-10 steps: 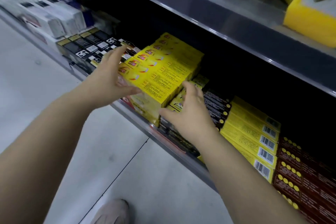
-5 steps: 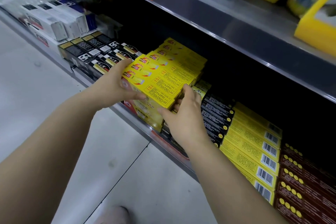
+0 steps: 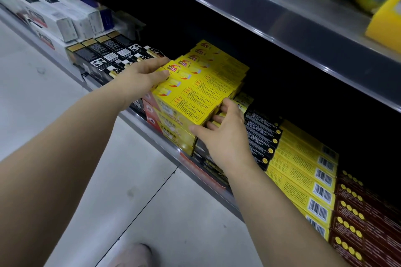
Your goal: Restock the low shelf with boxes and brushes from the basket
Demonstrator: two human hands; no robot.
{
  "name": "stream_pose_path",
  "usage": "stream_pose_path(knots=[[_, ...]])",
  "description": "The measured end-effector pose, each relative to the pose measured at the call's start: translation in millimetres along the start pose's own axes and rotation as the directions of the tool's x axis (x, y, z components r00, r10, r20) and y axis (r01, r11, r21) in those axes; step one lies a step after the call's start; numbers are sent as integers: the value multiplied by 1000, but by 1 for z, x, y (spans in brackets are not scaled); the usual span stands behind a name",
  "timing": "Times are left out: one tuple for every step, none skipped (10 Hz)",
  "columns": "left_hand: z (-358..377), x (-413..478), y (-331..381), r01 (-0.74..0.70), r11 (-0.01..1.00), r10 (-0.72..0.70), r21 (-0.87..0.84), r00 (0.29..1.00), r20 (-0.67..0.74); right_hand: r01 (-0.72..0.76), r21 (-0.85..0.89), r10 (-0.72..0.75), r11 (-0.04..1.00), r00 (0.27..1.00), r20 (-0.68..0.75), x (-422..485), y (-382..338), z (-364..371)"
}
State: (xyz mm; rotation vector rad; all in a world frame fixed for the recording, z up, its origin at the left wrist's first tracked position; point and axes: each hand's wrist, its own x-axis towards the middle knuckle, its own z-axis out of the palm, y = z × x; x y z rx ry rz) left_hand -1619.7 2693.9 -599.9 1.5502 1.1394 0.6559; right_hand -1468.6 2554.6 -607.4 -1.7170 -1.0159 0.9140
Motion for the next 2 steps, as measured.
stream_pose_path(knots=[[2, 0, 1, -27, 1000, 27, 2, 1000, 2, -7, 8, 7, 1000, 1000, 15, 0, 2, -3], [3, -8, 1, -116, 993, 120, 33, 982, -148, 2, -34, -2, 999, 1000, -5, -14, -6, -18]])
